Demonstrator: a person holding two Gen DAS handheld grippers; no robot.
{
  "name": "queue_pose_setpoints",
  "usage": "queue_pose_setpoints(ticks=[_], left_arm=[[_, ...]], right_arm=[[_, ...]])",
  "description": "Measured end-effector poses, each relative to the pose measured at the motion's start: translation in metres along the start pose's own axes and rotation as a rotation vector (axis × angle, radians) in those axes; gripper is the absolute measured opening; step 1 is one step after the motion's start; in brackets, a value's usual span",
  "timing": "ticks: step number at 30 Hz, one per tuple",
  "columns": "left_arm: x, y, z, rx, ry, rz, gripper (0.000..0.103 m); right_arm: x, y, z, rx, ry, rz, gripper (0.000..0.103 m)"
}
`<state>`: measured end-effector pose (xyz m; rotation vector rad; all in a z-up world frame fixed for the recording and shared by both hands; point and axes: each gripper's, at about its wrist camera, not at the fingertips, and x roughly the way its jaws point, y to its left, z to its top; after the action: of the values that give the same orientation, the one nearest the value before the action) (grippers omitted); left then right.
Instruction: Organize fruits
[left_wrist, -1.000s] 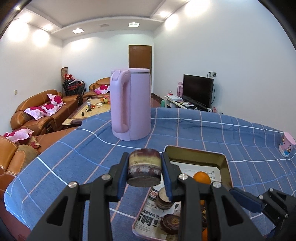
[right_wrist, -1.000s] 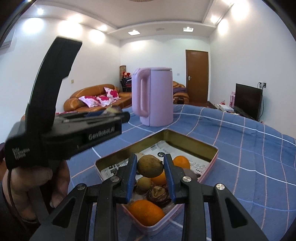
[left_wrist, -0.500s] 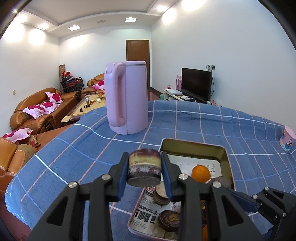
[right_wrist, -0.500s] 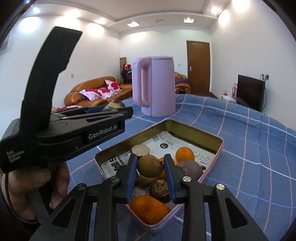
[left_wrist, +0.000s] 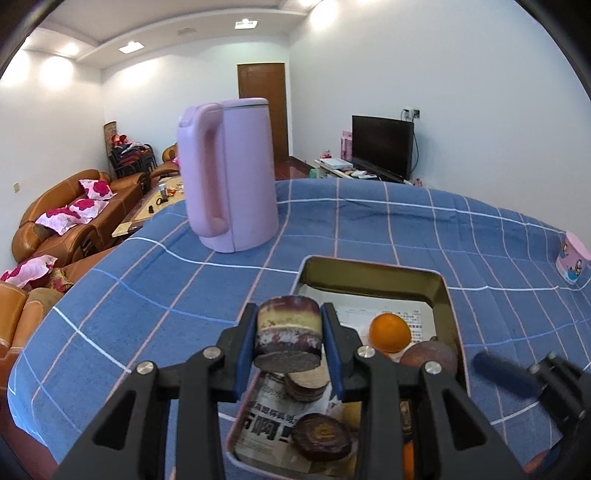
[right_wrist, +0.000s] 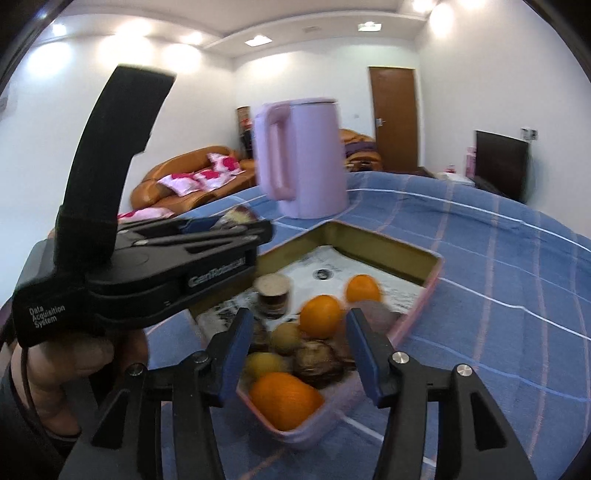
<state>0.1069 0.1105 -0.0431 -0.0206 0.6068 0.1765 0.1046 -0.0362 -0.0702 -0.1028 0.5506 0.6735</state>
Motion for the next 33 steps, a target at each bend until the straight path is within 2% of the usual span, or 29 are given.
queue_pose_setpoints(ticks=[4,8,10,12,17,28,33], left_arm=[[0.006,-0.013,-0.003,0.042,0.017,0.007,0.038],[0.007,-0.021,-0.004,0.065,0.027,-0.004,0.038],[0.008,-0.023,-0.005,0.066,0.037,-0.003,0.043],[0.007,-0.023,-0.006,0.062,0.032,0.007,0.058],[-0.001,-0.024,-0.008,0.058,0.01,0.003,0.069],[-0.028,-0.003,-0.008,-0.007,-0.056,0.027,0.071],[-0.046,0.01,-0.01,-0.042,-0.101,0.058,0.078]], right_arm=[[-0.015,-0.023,-0.002,0.074,-0.063,-0.116,0.056],[-0.021,-0.032,-0.003,0.114,-0.096,-0.125,0.061],[-0.022,-0.03,-0.004,0.108,-0.1,-0.126,0.062],[-0.023,-0.028,-0.004,0.101,-0.109,-0.132,0.062],[-0.024,-0.027,-0.004,0.096,-0.115,-0.136,0.062],[-0.034,-0.033,-0.007,0.112,-0.142,-0.148,0.062],[-0.042,-0.039,-0.009,0.122,-0.16,-0.177,0.062]])
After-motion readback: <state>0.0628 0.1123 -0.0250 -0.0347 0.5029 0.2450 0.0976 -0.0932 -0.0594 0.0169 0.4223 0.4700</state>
